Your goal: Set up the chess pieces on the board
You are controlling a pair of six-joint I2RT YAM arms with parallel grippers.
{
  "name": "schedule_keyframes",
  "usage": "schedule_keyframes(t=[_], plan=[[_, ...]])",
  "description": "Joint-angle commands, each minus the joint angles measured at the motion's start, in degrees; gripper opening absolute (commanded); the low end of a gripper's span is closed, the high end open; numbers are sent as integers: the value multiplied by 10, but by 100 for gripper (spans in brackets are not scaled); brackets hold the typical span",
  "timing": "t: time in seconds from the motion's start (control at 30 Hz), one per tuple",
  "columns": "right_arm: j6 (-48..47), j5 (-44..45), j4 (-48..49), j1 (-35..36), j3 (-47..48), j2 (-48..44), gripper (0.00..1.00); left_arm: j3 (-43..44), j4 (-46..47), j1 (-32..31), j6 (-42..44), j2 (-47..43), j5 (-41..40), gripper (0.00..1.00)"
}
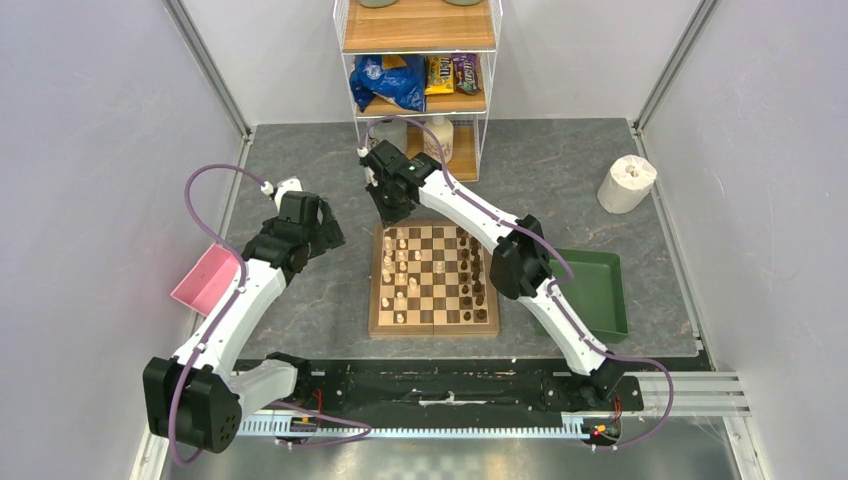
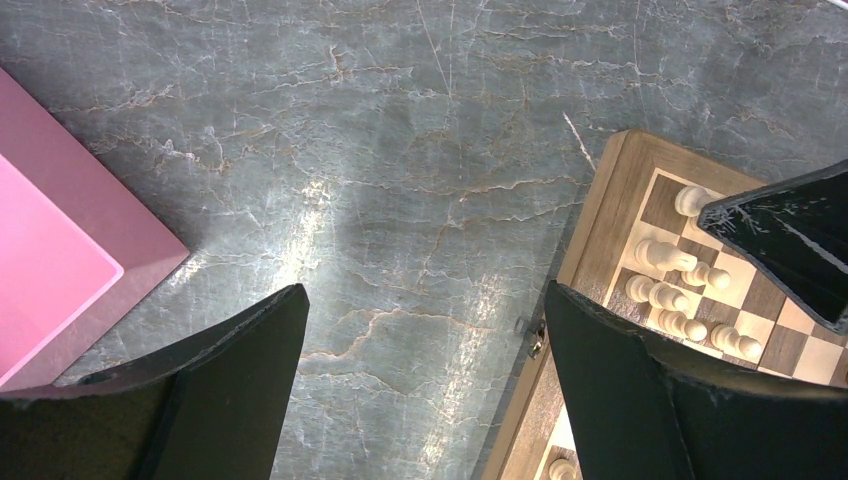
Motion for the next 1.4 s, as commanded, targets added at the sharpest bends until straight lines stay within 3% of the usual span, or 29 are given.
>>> schedule_keyframes(t=[0.0,1.0,1.37], plan=[[-12,-9,3,1,33,10,17,7,22,3,-9,-2,-2,95],[-16,18,-10,5,40,37,21,5,26,3,-9,2,4,95],[-17,19,-8,9,43,37,29,4,26,3,-9,1,6,95]])
